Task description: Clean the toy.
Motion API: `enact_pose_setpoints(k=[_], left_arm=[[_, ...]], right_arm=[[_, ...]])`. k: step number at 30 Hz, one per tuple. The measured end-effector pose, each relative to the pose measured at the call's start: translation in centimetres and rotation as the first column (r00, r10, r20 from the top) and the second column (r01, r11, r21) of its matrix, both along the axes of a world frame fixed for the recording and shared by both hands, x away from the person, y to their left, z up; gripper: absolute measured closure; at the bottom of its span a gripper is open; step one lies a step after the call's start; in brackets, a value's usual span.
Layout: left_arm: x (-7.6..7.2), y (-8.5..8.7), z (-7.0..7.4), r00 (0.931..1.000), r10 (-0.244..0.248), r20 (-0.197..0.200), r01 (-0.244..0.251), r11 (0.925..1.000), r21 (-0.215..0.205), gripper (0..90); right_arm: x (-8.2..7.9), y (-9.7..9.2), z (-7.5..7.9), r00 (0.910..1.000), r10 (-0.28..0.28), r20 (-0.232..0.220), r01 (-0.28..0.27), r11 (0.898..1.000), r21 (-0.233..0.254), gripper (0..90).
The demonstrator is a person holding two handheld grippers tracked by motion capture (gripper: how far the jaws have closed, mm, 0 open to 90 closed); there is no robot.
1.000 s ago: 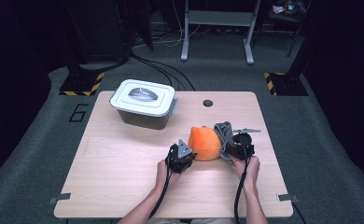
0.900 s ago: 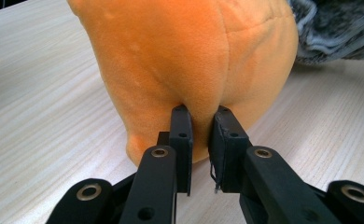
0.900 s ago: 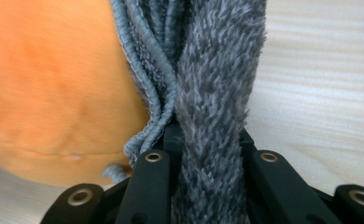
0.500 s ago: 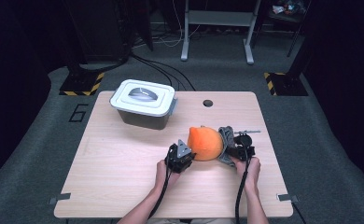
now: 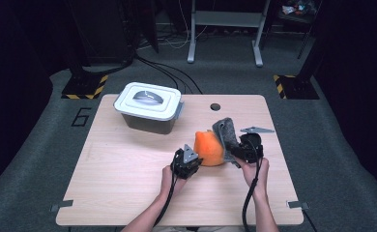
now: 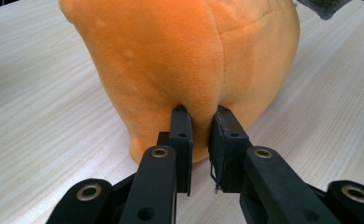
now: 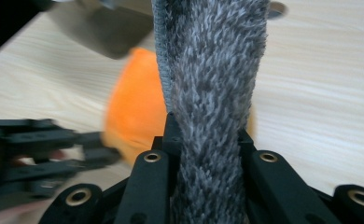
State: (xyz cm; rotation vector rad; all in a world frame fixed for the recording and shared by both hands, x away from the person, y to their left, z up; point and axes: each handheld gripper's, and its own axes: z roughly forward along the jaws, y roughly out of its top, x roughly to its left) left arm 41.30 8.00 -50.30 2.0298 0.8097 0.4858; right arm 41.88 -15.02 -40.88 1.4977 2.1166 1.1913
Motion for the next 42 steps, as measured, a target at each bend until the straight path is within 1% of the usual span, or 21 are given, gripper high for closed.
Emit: enact_pose_setpoints(k=[4,5,7,10,13,15,16,17,19,20,21,23,26,27,29,31,33,35,37,38,42], left_arm=[[-0.1,0.0,0.0,1.0,-0.002,-0.003,0.002,1.0,0.002,79.4],[-0.1,0.0,0.0,1.0,-0.002,-0.003,0.002,1.0,0.002,79.4],[-0.1,0.0,0.0,1.0,0.002,0.0,-0.002,1.0,-0.002,79.3],[0.0,0.0,0.1,1.0,-0.005,0.001,0.005,0.9999,0.012,79.3],[-0.1,-0.1,0.0,1.0,-0.001,0.008,0.001,0.9999,0.015,79.4],[-0.1,-0.1,0.0,0.9999,-0.001,0.01,0.001,0.9998,0.019,79.3],[-0.1,-0.1,0.0,1.0,-0.002,0.007,0.002,0.9999,0.017,79.4],[-0.1,-0.1,0.0,1.0,-0.002,0.007,0.002,0.9999,0.017,79.4],[-0.1,-0.1,0.0,0.9999,0.005,0.011,-0.006,0.9999,0.016,79.3],[-0.1,-0.1,0.0,0.9999,0.005,0.01,-0.005,0.9998,0.017,79.4],[-0.1,-0.2,0.0,0.9999,0.01,0.012,-0.01,0.9999,0.009,79.4],[-0.1,-0.1,0.0,0.9999,0.008,0.014,-0.008,0.9999,0.011,79.5],[-0.1,-0.2,0.0,0.9998,0.009,0.016,-0.009,0.9999,0.009,79.5],[-0.1,-0.1,0.0,0.9999,-0.001,0.011,0.001,0.9999,0.017,79.5],[-0.1,-0.1,0.1,1.0,-0.002,0.01,0.002,0.9999,0.016,79.6],[-0.1,-0.1,0.0,1.0,-0.002,0.008,0.002,0.9999,0.015,79.6],[-0.1,-0.1,0.0,1.0,-0.003,0.009,0.003,0.9999,0.014,79.7],[-0.1,-0.1,0.0,1.0,-0.003,0.009,0.003,0.9999,0.014,79.6],[-0.1,-0.1,0.0,0.9999,-0.004,0.011,0.003,0.9998,0.017,79.6],[-0.1,-0.1,0.0,0.9999,-0.004,0.011,0.004,0.9999,0.017,79.6],[-0.1,-0.1,0.0,1.0,-0.006,0.008,0.005,0.9999,0.014,79.7]], right_arm=[[0.1,1.9,0.4,0.9985,0.053,0.012,-0.053,0.999,-0.007,75.3],[0.1,2.2,0.4,0.9982,0.059,0.007,-0.059,0.998,-0.006,75.3],[0.4,3.0,0.2,0.9969,0.079,0.003,-0.078,0.997,-0.015,75.2],[0.7,3.8,-0.4,0.9952,0.097,-0.012,-0.097,0.995,0.0,75.2],[1.1,4.2,-0.9,0.9948,0.099,-0.026,-0.099,0.995,-0.008,75.2],[1.2,4.5,-1.3,0.995,0.095,-0.029,-0.096,0.995,-0.023,75.2],[1.3,4.7,-1.5,0.9949,0.099,-0.02,-0.1,0.994,-0.041,75.2],[1.3,4.9,-1.6,0.9948,0.099,-0.024,-0.1,0.994,-0.054,75.2],[1.4,5.2,-1.9,0.9951,0.098,-0.006,-0.098,0.99,-0.105,75.4],[1.4,5.4,-2.0,0.9955,0.095,-0.001,-0.094,0.988,-0.123,75.4],[1.3,5.5,-2.0,0.9961,0.088,0.005,-0.087,0.988,-0.132,75.5],[1.2,5.8,-2.0,0.9981,0.062,0.005,-0.061,0.988,-0.145,75.6],[1.1,5.7,-2.0,0.9983,0.055,0.016,-0.052,0.985,-0.164,75.6],[1.1,5.6,-2.0,0.9981,0.058,0.018,-0.054,0.984,-0.168,75.6],[1.1,5.4,-1.9,0.9987,0.048,0.015,-0.045,0.985,-0.164,75.6],[1.1,5.1,-1.9,0.9981,0.058,0.022,-0.053,0.983,-0.174,75.6],[1.0,4.8,-1.8,0.999,0.035,0.027,-0.031,0.986,-0.163,75.5],[1.0,4.4,-1.8,0.9989,0.035,0.03,-0.029,0.985,-0.169,75.5],[0.9,4.1,-1.8,0.9995,0.017,0.028,-0.012,0.987,-0.16,75.5],[1.0,3.8,-1.8,0.9992,0.017,0.036,-0.011,0.986,-0.166,75.5],[1.0,2.6,-2.1,0.9993,-0.023,0.029,0.027,0.986,-0.162,75.4]])
